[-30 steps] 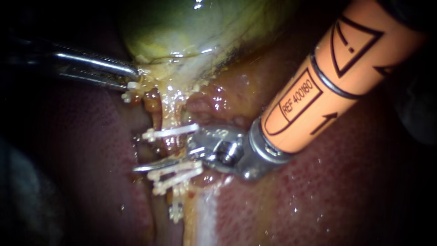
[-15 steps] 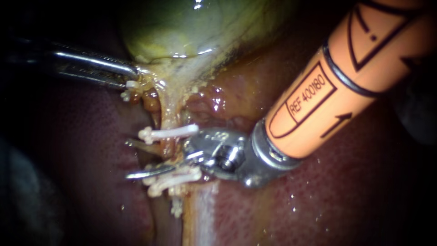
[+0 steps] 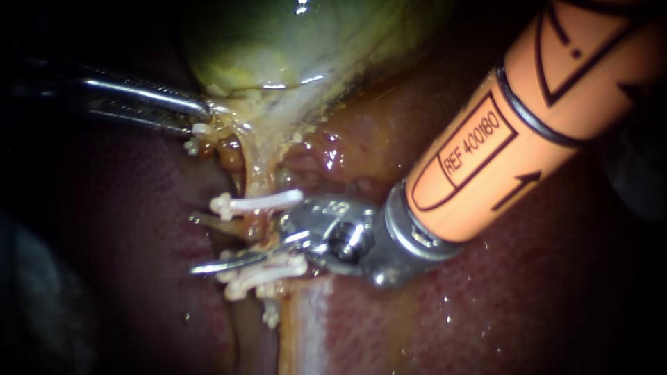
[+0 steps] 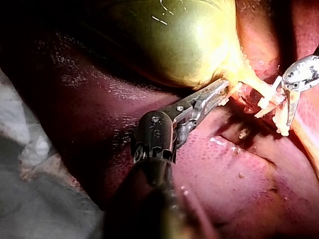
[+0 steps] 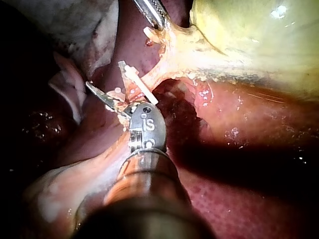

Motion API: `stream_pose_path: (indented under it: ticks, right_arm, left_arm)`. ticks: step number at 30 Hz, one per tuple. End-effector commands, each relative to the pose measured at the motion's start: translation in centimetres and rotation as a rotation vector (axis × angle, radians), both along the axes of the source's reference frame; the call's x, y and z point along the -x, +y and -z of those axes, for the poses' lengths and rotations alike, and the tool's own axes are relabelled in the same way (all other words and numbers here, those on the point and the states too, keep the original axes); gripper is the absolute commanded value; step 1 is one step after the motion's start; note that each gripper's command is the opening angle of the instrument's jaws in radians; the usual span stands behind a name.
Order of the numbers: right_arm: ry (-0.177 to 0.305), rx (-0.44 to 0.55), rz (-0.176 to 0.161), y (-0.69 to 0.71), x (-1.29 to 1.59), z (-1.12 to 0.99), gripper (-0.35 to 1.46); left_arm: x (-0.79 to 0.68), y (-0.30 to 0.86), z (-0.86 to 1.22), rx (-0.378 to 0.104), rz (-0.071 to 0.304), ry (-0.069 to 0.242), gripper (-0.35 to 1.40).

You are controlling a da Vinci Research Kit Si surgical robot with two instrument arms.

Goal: Go to the cutting position right tube

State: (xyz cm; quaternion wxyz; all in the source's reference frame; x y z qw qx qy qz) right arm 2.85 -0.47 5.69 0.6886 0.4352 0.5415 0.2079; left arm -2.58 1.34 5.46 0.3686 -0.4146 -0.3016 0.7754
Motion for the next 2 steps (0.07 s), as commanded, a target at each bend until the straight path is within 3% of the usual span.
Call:
stream_pose_path:
  ticks: [1,2]
  right_arm:
    - [0.0,0.0,0.0,0.0,0.0,0.0,1.35]
    - [0.0,0.0,0.0,0.0,0.0,0.0,1.35]
  left_arm:
    - [0.0,0.0,0.0,0.0,0.0,0.0,-0.35]
    - [0.0,0.0,0.0,0.0,0.0,0.0,-0.35]
